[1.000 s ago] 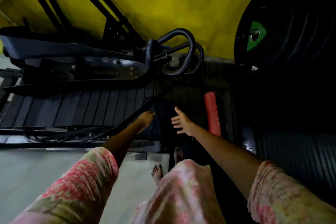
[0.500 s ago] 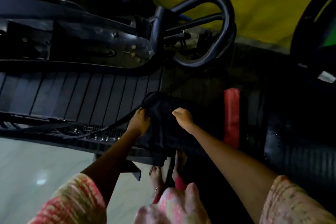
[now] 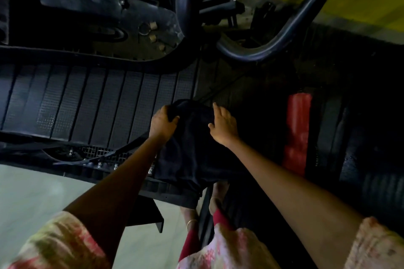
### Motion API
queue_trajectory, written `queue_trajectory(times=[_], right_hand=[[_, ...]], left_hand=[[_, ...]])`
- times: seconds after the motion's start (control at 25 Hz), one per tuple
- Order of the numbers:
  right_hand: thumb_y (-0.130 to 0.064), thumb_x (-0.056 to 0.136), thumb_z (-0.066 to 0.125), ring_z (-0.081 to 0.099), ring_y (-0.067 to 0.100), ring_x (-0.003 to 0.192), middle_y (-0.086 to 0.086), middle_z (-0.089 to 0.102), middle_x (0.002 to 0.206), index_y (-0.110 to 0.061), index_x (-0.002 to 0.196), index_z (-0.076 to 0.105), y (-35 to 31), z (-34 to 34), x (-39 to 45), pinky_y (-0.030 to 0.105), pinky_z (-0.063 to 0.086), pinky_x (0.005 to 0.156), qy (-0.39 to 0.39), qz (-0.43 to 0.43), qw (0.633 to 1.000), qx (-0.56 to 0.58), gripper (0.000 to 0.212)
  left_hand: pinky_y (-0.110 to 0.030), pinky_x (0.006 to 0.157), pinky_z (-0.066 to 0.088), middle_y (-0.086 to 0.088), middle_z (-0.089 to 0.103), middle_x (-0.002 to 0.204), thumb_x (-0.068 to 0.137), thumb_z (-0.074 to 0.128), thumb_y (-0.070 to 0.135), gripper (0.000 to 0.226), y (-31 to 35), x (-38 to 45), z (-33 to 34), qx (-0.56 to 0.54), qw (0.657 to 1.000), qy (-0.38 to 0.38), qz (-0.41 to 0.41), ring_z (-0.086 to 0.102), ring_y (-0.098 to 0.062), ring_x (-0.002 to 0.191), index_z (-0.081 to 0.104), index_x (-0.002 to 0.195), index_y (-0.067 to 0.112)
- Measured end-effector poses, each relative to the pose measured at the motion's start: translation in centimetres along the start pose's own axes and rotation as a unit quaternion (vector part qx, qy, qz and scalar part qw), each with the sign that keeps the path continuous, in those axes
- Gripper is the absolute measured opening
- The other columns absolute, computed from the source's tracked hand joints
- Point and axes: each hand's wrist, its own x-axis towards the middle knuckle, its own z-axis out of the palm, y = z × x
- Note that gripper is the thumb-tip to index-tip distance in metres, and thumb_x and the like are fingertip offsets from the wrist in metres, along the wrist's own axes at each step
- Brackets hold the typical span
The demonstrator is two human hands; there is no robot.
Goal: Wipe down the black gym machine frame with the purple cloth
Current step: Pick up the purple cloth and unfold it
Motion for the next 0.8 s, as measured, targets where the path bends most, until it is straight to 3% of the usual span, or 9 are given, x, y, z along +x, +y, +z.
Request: queue_trajectory(times=[0.12, 0.2, 0.32, 0.4, 0.48, 0.56, 0.64, 0.72, 0.8], right_hand=[[-0.028, 0.095, 0.052, 0.038, 0.027, 0.13, 0.009, 0.046, 0.138, -0.013, 0.136, 0.04, 0.8, -0.7, 0.2, 0.039, 0.029, 0.108, 0.016, -0.006, 0.999, -0.04, 0.045], [-0.028, 0.094, 0.054, 0.043, 0.028, 0.125, 0.01, 0.051, 0.132, -0.01, 0.128, 0.049, 1.4, -0.7, -0.6, 0.037, 0.033, 0.103, 0.006, -0.017, 0.999, -0.031, 0.039], [-0.028, 0.092, 0.057, 0.045, 0.028, 0.122, 0.011, 0.053, 0.127, -0.007, 0.123, 0.054, 2.9, -0.6, -2.5, 0.037, 0.037, 0.1, -0.014, -0.029, 0.999, -0.031, 0.037], [-0.03, 0.092, 0.058, 0.049, 0.029, 0.12, 0.011, 0.055, 0.126, -0.009, 0.121, 0.056, 4.7, -0.9, -3.6, 0.037, 0.039, 0.097, -0.032, 0.002, 0.998, -0.062, 0.037], [-0.034, 0.093, 0.056, 0.055, 0.031, 0.113, 0.012, 0.059, 0.121, -0.008, 0.116, 0.059, 5.6, -1.5, -4.6, 0.035, 0.043, 0.09, -0.065, 0.068, 0.995, -0.021, 0.035], [-0.035, 0.094, 0.054, 0.06, 0.029, 0.094, 0.011, 0.062, 0.095, -0.009, 0.091, 0.061, 4.8, -2.1, -5.7, 0.03, 0.042, 0.073, -0.1, 0.112, 0.985, 0.09, 0.027], [-0.032, 0.096, 0.052, 0.053, 0.021, 0.076, 0.002, 0.05, 0.074, -0.017, 0.073, 0.049, 2.7, -2.9, -6.9, 0.028, 0.038, 0.058, -0.109, 0.146, 0.952, 0.246, 0.028], [-0.03, 0.098, 0.048, 0.053, 0.02, 0.08, 0.004, 0.054, 0.085, -0.018, 0.094, 0.052, 0.2, -4.4, -8.7, 0.028, 0.043, 0.057, -0.096, 0.198, 0.878, 0.425, 0.013], [-0.026, 0.1, 0.045, 0.057, 0.028, 0.091, 0.014, 0.058, 0.106, -0.01, 0.118, 0.054, -1.5, -6.0, -10.4, 0.034, 0.05, 0.066, -0.066, 0.24, 0.785, 0.567, 0.025]], left_hand=[[-0.038, 0.098, 0.043, -0.015, 0.055, 0.123, 0.091, 0.057, 0.004, 0.032, 0.7, -0.7, 0.4, -0.036, 0.996, 0.056, 0.056, 0.053, -0.028, 0.114, 0.049, 0.122, 0.003], [-0.041, 0.092, 0.046, -0.014, 0.057, 0.104, 0.087, 0.052, -0.007, 0.018, 1.5, -1.4, 0.4, -0.067, 0.99, 0.078, 0.092, 0.055, -0.027, 0.099, 0.049, 0.099, 0.006], [-0.029, 0.088, 0.043, -0.014, 0.058, 0.09, 0.078, 0.041, -0.021, 0.032, 1.9, -2.2, 0.2, -0.063, 0.987, 0.094, 0.118, 0.056, -0.032, 0.089, 0.058, 0.078, 0.006], [-0.028, 0.09, 0.043, -0.018, 0.063, 0.102, 0.079, 0.04, -0.02, 0.033, 1.9, -2.8, 0.1, -0.061, 0.99, 0.089, 0.094, 0.058, -0.032, 0.098, 0.067, 0.083, 0.0], [-0.033, 0.089, 0.047, -0.019, 0.062, 0.108, 0.081, 0.042, -0.018, 0.033, 2.2, -3.9, 0.1, -0.08, 0.989, 0.092, 0.081, 0.059, -0.033, 0.1, 0.068, 0.09, 0.0], [-0.022, 0.084, 0.043, -0.019, 0.062, 0.108, 0.08, 0.043, -0.018, 0.033, 2.9, -5.5, 0.4, -0.099, 0.986, 0.115, 0.074, 0.059, -0.033, 0.1, 0.069, 0.093, -0.002], [-0.012, 0.082, 0.036, -0.02, 0.062, 0.107, 0.079, 0.045, -0.018, 0.032, 3.8, -7.0, 0.7, -0.12, 0.982, 0.135, 0.062, 0.058, -0.032, 0.102, 0.069, 0.094, -0.004], [-0.011, 0.081, 0.036, -0.02, 0.064, 0.105, 0.078, 0.047, -0.018, 0.031, 4.8, -8.9, 0.6, -0.145, 0.978, 0.135, 0.062, 0.059, -0.032, 0.101, 0.07, 0.093, -0.004], [-0.013, 0.08, 0.038, -0.019, 0.065, 0.103, 0.077, 0.049, -0.017, 0.03, 5.5, -11.0, 0.3, -0.159, 0.977, 0.126, 0.065, 0.061, -0.032, 0.099, 0.071, 0.091, -0.003]])
